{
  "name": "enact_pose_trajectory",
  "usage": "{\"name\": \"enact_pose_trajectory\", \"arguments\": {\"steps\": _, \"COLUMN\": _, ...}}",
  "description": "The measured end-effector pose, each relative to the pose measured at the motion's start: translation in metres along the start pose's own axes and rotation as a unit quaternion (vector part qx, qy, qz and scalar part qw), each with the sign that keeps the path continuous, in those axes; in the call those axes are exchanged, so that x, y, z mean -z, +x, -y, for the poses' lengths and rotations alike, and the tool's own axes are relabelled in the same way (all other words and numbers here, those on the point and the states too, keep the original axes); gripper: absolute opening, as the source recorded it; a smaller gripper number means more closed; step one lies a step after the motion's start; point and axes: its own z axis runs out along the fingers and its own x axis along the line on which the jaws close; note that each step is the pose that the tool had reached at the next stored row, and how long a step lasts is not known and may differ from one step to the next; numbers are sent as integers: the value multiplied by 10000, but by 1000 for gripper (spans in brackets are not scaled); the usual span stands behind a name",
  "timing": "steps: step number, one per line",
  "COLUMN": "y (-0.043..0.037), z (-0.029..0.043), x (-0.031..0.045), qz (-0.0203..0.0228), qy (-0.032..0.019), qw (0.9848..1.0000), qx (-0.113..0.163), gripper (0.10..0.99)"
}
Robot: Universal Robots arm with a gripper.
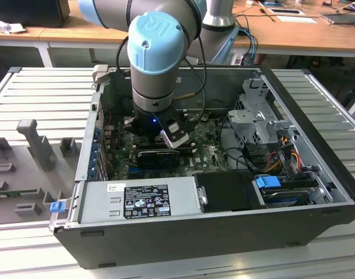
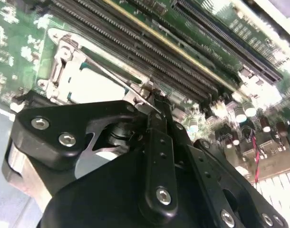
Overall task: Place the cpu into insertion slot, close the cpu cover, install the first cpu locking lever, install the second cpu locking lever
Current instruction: 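Install the second cpu locking lever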
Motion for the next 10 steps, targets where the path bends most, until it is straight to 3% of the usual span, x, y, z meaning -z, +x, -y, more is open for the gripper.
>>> {"name": "enact_pose_trajectory", "arguments": {"steps": 1, "y": 0, "z": -23, "x": 75, "qz": 0, "qy": 0, "qw": 10000, "qx": 0, "gripper": 106}}
{"name": "enact_pose_trajectory", "arguments": {"steps": 4, "y": 0, "z": -62, "x": 199, "qz": 0, "qy": -1, "qw": 10000, "qx": 0, "gripper": 106}}
{"name": "enact_pose_trajectory", "arguments": {"steps": 10, "y": -9, "z": -104, "x": 332, "qz": -2, "qy": -2, "qw": 10000, "qx": 0, "gripper": 106}}
